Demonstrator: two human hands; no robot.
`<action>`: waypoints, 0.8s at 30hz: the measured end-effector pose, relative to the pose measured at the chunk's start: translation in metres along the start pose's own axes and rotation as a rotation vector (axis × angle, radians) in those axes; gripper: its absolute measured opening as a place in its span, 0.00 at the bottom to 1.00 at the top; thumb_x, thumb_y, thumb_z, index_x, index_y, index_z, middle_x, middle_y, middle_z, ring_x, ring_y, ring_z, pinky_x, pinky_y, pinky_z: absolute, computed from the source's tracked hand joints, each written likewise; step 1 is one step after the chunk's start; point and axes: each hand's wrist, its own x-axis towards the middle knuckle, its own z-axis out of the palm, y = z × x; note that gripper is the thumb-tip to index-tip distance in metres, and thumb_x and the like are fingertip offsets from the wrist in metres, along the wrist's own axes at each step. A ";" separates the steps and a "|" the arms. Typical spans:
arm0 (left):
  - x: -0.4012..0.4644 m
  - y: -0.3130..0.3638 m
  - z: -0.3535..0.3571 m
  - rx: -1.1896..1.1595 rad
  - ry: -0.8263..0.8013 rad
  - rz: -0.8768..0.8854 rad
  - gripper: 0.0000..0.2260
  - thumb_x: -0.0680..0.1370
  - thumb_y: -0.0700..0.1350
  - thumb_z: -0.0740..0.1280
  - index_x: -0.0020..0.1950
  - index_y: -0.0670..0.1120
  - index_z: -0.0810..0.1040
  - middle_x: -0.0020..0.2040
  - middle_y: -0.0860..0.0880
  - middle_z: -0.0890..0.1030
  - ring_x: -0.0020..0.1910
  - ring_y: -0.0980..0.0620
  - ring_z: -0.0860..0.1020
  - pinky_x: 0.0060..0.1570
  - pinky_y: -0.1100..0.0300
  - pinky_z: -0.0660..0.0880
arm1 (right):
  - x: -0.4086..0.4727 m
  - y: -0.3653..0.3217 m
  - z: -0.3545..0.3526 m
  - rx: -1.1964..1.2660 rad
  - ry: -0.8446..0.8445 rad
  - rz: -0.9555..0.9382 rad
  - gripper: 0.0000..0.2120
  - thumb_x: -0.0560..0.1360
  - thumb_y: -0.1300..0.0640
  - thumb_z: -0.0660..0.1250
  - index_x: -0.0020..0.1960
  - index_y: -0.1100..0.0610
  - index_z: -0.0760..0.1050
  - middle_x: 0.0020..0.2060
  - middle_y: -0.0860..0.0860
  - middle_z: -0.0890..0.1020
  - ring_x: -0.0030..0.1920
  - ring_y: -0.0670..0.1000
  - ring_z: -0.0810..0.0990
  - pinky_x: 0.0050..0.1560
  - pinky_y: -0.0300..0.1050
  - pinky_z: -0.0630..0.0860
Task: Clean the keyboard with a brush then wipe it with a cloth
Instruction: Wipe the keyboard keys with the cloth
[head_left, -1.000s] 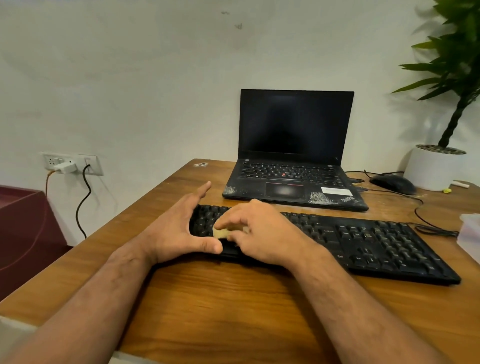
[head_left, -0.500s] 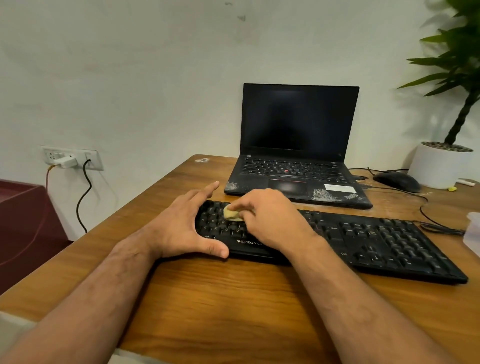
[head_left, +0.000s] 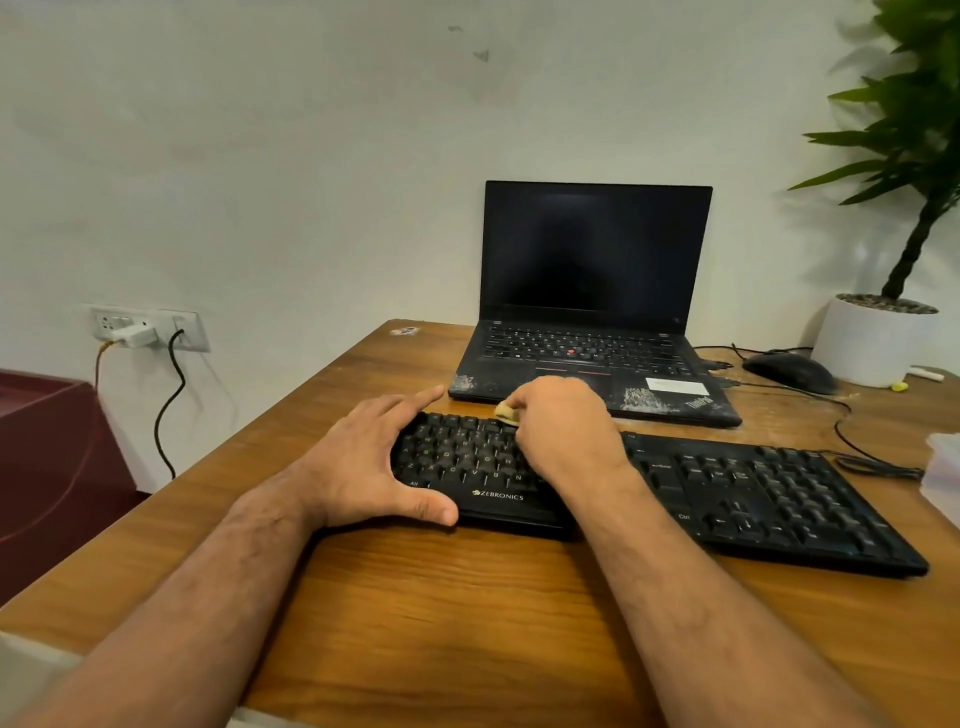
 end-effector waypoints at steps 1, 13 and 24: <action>0.000 0.000 0.000 0.000 -0.003 -0.002 0.59 0.51 0.80 0.67 0.79 0.66 0.48 0.78 0.55 0.59 0.75 0.55 0.58 0.76 0.46 0.58 | 0.000 0.003 -0.002 -0.005 -0.002 0.017 0.15 0.78 0.60 0.65 0.58 0.47 0.84 0.50 0.49 0.85 0.54 0.53 0.80 0.58 0.52 0.80; -0.002 0.000 -0.001 0.001 0.002 0.014 0.59 0.52 0.79 0.68 0.79 0.66 0.48 0.77 0.56 0.60 0.74 0.57 0.58 0.76 0.48 0.57 | -0.002 0.011 -0.009 0.047 0.047 0.063 0.16 0.78 0.61 0.64 0.60 0.48 0.83 0.54 0.49 0.85 0.57 0.51 0.80 0.61 0.48 0.75; -0.002 0.000 -0.001 -0.001 0.003 0.012 0.59 0.52 0.80 0.68 0.79 0.65 0.49 0.77 0.56 0.60 0.74 0.56 0.58 0.76 0.47 0.57 | -0.006 0.003 -0.007 0.073 0.009 0.026 0.18 0.79 0.62 0.62 0.62 0.46 0.83 0.54 0.50 0.85 0.55 0.51 0.80 0.60 0.47 0.77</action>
